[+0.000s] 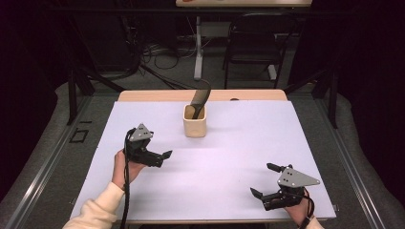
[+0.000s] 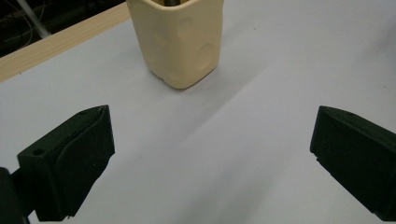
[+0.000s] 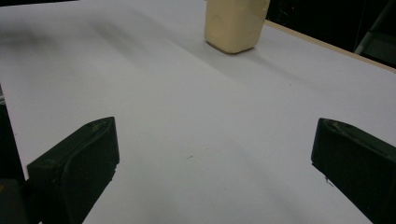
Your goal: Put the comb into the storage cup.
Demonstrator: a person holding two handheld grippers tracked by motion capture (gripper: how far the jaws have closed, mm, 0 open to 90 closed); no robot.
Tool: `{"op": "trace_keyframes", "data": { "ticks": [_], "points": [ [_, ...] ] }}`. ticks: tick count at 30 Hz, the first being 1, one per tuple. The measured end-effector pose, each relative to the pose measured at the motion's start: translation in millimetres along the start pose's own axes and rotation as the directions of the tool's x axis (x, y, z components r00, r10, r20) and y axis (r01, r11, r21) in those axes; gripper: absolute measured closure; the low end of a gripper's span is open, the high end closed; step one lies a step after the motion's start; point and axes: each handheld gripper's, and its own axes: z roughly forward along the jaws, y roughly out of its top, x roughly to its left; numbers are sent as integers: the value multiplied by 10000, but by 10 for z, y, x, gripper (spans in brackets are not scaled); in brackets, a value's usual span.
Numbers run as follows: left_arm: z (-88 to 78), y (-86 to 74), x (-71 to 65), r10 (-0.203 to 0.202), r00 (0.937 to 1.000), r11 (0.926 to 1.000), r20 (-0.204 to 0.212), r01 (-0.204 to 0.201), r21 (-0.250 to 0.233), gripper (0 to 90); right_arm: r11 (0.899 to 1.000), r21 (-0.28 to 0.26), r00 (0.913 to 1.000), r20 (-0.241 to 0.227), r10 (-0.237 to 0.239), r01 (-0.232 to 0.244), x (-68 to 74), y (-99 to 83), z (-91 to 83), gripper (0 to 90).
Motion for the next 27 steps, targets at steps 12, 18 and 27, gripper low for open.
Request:
{"op": "trace_keyframes", "data": {
  "ticks": [12,18,27],
  "points": [
    [-102,-100,-55,67,10000,10000,-59,-67,-25,0,10000,-18,10000,13,12,-12,0,0,3,4],
    [-159,-164,-86,32,10000,10000,-65,-32,-44,0,10000,-11,10000,11,8,-8,0,-1,4,4],
    [-238,-305,-120,-178,9998,9997,-84,176,-142,0,10000,-8,10000,22,-8,8,0,0,6,4]
  ]
}}
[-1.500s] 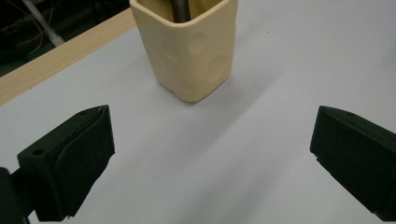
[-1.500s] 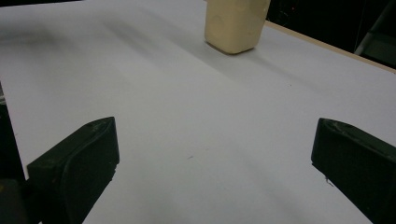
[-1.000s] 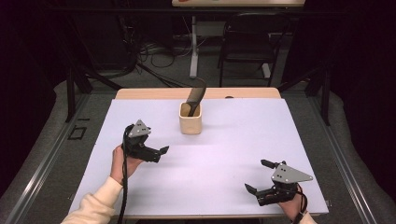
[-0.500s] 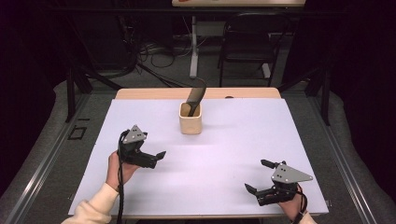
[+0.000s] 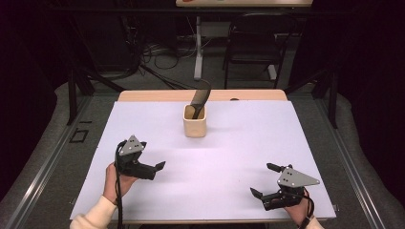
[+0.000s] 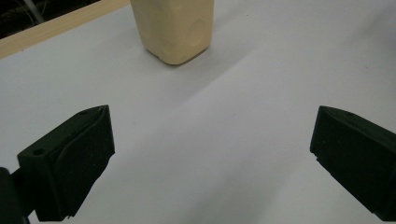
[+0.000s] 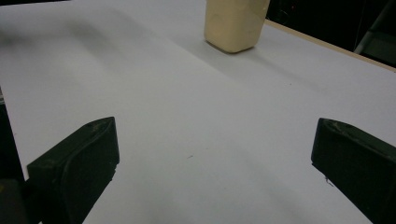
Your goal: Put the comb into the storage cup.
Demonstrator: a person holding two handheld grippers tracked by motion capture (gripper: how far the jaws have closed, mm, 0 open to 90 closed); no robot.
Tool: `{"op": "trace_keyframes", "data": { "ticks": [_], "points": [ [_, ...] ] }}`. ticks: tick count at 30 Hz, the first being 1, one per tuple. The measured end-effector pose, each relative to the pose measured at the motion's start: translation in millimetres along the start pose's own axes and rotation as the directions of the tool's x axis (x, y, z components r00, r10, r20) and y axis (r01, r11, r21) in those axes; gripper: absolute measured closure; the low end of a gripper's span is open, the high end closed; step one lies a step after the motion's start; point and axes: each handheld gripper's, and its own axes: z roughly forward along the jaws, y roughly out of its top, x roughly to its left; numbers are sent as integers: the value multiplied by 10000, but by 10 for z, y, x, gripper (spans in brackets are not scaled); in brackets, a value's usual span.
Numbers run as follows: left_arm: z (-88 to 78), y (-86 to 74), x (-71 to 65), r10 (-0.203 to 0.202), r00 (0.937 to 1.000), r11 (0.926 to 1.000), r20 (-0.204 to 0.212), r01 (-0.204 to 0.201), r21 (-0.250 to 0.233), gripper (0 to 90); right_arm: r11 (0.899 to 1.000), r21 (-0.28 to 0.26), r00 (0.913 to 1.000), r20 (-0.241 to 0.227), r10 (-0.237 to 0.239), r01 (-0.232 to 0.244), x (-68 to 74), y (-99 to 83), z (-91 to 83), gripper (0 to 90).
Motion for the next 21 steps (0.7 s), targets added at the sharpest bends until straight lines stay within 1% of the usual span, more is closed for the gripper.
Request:
{"op": "trace_keyframes", "data": {
  "ticks": [5,11,13,15,16,20,21],
  "points": [
    [-31,-95,-18,-33,9999,10000,-117,33,-3,0,10000,1,10000,8,3,-3,-1,0,0,4],
    [-76,-186,-45,-73,9999,9999,-156,72,-84,0,10000,18,10000,3,23,-23,0,0,1,4],
    [-88,-213,-53,-75,9997,9999,-245,73,-112,0,10000,21,10000,8,26,-26,1,0,2,4],
    [-88,-245,-58,-153,9996,9999,-220,152,-55,0,10000,42,10000,2,43,-43,2,0,3,4],
    [-88,-263,-64,-117,9996,9999,-239,118,47,0,10000,35,10000,8,50,-50,2,-1,5,4],
    [-102,-318,-87,-143,9996,9999,-243,145,81,0,10000,46,10000,13,40,-41,-1,-1,3,4],
    [-109,-331,-91,-64,9996,9999,-283,66,103,0,10000,47,10000,5,47,-47,0,-1,3,4]
  ]
}}
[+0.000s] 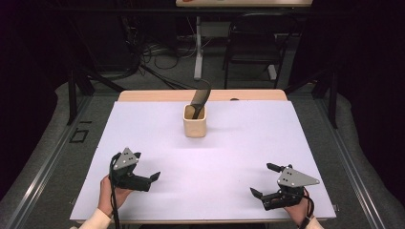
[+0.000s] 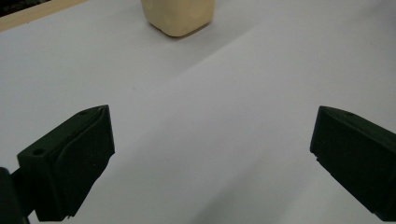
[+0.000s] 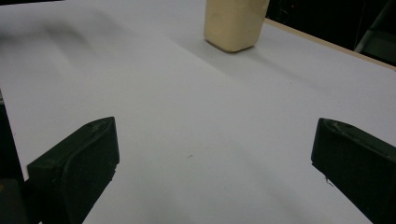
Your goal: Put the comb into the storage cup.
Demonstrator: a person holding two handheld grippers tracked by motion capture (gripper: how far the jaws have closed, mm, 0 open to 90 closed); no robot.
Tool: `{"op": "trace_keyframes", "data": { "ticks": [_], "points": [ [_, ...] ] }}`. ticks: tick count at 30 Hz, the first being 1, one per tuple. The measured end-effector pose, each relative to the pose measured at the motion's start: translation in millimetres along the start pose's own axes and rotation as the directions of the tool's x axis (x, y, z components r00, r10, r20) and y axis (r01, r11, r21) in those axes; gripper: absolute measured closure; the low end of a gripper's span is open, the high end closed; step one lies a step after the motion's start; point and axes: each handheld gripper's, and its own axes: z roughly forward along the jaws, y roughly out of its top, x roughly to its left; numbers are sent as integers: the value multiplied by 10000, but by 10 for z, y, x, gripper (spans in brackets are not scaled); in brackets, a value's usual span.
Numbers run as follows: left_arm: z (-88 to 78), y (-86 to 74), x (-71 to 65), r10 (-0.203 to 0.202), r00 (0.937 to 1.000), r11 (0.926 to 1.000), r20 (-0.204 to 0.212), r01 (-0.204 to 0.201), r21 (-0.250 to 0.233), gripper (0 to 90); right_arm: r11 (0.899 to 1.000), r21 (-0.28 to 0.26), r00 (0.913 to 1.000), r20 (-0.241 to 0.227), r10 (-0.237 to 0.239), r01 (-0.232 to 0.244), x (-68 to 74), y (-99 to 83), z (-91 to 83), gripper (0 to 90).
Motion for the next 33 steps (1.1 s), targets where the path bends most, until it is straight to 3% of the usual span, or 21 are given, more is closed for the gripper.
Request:
{"op": "trace_keyframes", "data": {
  "ticks": [24,33],
  "points": [
    [-111,-293,-110,-197,9996,9998,-186,197,-12,0,10000,29,10000,6,23,-23,4,-2,8,4],
    [-142,-374,-161,-81,9996,9999,-260,79,-86,0,10000,65,10000,13,14,-15,-1,-4,8,4]
  ]
}}
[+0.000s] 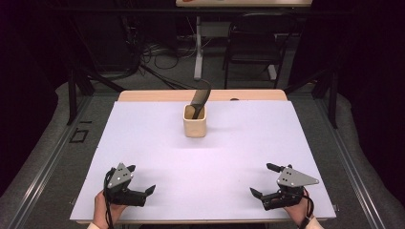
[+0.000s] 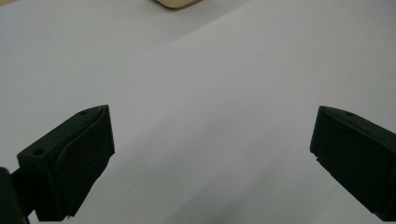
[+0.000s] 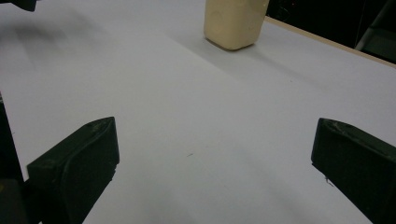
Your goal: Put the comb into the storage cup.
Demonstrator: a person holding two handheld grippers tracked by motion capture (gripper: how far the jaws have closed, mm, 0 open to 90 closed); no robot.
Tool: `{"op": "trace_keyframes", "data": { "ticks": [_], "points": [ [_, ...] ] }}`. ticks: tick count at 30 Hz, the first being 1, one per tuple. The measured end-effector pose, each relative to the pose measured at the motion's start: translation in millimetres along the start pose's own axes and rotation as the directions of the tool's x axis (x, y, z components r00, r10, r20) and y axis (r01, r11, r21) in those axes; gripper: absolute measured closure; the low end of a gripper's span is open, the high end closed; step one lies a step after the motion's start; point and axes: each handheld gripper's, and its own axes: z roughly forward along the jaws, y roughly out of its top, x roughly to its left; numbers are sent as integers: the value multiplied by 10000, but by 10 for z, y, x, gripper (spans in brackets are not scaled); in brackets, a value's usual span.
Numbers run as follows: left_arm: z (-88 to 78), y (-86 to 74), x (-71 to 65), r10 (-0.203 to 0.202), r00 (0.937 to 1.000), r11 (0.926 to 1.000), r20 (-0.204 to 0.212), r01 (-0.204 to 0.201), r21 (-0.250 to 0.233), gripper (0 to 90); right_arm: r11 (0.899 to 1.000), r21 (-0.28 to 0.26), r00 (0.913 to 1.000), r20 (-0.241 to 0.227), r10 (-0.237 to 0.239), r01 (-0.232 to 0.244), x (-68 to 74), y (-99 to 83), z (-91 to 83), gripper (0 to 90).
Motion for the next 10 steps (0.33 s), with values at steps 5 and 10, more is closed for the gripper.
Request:
{"op": "trace_keyframes", "data": {
  "ticks": [5,10],
  "points": [
    [-18,-12,0,11,10000,10000,22,-11,-57,0,10000,23,10000,-32,16,-16,1,-2,3,4],
    [-9,-18,17,-86,9999,9999,94,87,-64,0,10000,13,10000,-12,-6,6,-1,-3,2,4]
  ]
}}
